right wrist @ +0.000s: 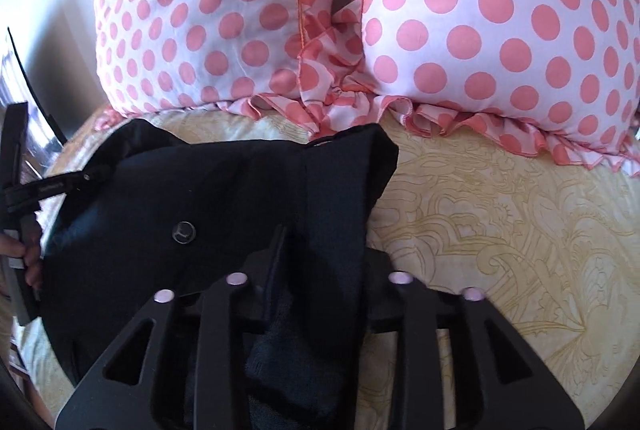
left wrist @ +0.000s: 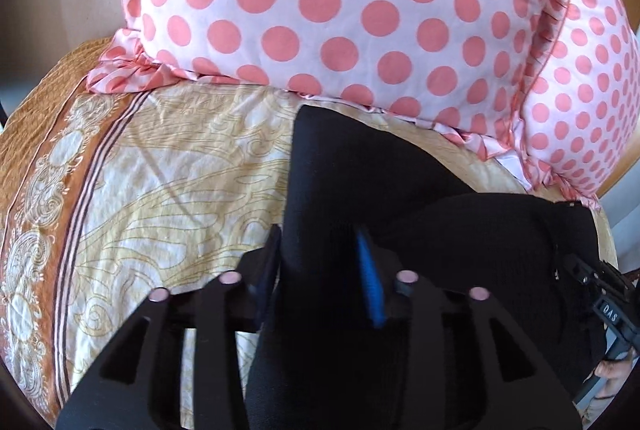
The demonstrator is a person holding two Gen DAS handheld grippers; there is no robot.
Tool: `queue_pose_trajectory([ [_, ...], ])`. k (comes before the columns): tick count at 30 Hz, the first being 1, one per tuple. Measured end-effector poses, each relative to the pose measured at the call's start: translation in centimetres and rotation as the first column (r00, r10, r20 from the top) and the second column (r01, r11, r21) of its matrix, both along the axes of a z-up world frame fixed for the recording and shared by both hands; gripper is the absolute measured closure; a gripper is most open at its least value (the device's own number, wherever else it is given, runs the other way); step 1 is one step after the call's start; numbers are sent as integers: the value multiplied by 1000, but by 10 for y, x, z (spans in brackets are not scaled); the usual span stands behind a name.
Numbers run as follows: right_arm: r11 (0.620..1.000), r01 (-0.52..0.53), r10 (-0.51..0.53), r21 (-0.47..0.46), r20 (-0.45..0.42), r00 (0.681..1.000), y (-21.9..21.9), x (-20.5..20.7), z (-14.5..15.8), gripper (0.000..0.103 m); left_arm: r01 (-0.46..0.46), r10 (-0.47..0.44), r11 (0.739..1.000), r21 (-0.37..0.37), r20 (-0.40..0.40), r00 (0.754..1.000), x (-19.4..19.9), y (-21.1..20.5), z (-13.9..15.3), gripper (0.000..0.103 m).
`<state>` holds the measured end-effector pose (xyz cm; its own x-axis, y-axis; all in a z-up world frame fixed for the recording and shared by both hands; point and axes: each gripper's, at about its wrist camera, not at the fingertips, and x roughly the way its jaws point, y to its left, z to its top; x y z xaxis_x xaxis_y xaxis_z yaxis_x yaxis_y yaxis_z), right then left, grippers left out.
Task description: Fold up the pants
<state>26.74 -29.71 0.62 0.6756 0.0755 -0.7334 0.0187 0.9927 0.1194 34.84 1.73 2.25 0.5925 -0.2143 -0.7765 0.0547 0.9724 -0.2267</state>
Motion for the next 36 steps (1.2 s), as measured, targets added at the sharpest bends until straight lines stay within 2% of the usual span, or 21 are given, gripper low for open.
queue_pose_trajectory([
  [1, 999, 28, -28, -16, 0, 1000, -3, -3, 2, 38, -13, 13, 1000, -3, 3, 1000, -2, 2, 3, 57],
  [2, 998, 57, -57, -27, 6, 998, -8, -7, 5, 30, -31, 31, 1000, 3, 23, 999, -9, 7, 10, 57],
  [5, 984, 166, -161, -67, 80, 984, -21, -34, 23, 27, -25, 19, 999, 48, 121, 992, -38, 10, 37, 56],
  [6, 982, 173, -165, -70, 104, 981, -22, -44, 29, 27, -3, -5, 998, 55, 152, 988, -53, 8, 45, 51],
  [8, 994, 99, -91, -42, 159, 983, -10, -69, 43, 27, 67, -71, 997, 30, 186, 980, -84, 1, 55, 40],
  [11, 997, -43, 53, -59, 189, 981, 26, -102, 46, 27, 196, -190, 981, -8, 194, 962, -128, -21, 54, 38],
  [13, 990, -122, 132, -71, 163, 978, 49, -116, 39, 27, 269, -262, 963, -16, 178, 949, -152, -42, 44, 38],
  [17, 978, -167, 174, -124, 49, 984, 77, -114, 15, 26, 331, -333, 943, 37, 95, 938, -168, -76, 13, 38],
  [19, 971, -167, 164, -171, -34, 986, 86, -108, -3, 23, 334, -337, 941, 57, 54, 940, -164, -82, -4, 36],
  [22, 979, -125, 122, -164, -26, 992, 88, -107, -5, 20, 325, -329, 943, 69, 63, 942, -162, -88, -9, 28],
  [23, 978, -122, 119, -167, -27, 993, 88, -106, -5, 18, 326, -330, 943, 57, 59, 942, -160, -90, -10, 22],
  [25, 985, -97, 96, -141, -14, 995, 83, -108, -3, 16, 311, -314, 949, 52, 65, 947, -157, -88, -8, 21],
  [27, 997, -22, 25, -74, 42, 999, 73, -122, 6, 16, 270, -275, 961, 61, 107, 955, -170, -81, 2, 20],
  [28, 999, -2, 5, -51, 65, 998, 71, -129, 10, 12, 259, -266, 964, 64, 138, 954, -178, -75, 8, 18],
  [29, 999, 24, -22, -22, 99, 995, 67, -141, 14, 4, 237, -248, 968, 82, 184, 951, -191, -70, 14, 11],
  [30, 998, 56, -53, -19, 120, 991, 66, -150, 16, 1, 215, -233, 971, 101, 215, 948, -200, -67, 19, 6],
  [32, 996, 92, -89, -12, 157, 984, 68, -170, 19, 1, 167, -201, 975, 144, 272, 941, -222, -58, 24, 5],
  [36, 995, 100, -102, 22, 135, 986, 78, -194, 3, 1, 122, -164, 978, 172, 252, 954, -247, -43, 14, 3],
])
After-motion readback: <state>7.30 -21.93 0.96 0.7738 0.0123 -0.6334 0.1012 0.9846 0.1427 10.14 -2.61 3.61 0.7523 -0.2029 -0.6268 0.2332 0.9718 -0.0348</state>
